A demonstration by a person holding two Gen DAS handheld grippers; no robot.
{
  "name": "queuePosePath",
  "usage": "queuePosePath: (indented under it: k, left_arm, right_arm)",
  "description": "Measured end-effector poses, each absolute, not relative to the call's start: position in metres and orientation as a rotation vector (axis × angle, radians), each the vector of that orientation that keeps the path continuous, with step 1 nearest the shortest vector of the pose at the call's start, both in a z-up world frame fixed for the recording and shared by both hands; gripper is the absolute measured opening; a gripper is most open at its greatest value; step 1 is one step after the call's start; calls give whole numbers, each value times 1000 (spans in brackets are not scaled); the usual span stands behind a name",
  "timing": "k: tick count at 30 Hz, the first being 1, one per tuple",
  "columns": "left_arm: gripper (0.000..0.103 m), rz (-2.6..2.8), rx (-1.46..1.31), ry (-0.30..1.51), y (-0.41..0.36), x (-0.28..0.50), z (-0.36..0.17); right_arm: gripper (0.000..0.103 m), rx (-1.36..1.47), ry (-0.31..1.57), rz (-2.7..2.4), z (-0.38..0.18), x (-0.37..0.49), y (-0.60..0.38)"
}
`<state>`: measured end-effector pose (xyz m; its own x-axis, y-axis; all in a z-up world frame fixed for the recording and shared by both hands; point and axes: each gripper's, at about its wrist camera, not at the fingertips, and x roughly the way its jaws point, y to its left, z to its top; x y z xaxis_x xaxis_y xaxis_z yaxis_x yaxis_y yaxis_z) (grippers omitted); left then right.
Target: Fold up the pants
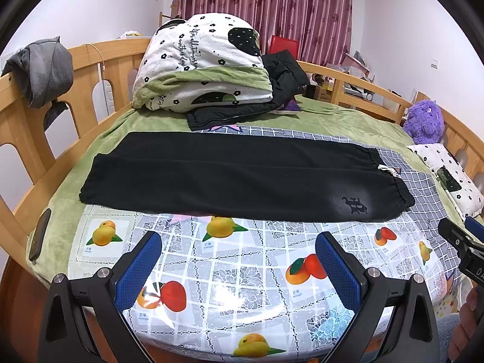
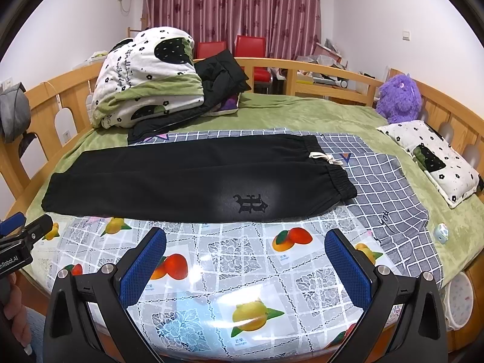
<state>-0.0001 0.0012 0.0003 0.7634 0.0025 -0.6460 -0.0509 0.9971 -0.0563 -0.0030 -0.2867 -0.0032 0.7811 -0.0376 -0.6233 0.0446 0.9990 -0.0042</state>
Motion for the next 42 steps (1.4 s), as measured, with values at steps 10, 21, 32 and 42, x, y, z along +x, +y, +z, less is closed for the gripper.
queuePosePath:
  k: [10, 21, 32, 42]
  left_arm:
    - [102, -13, -100, 701, 7, -5, 11]
    - [97, 17, -48, 673, 25, -9, 49]
    - [97, 171, -70, 582, 102, -3, 64]
    - [77, 215, -224, 787, 172, 96, -28]
  right_arm:
    - [103, 22, 682, -33, -3, -4, -286]
    - [103, 114, 568, 192, 34, -25, -282]
    - [103, 139, 510, 52, 78, -2, -339]
    - [87, 188, 751, -7, -37, 109, -379]
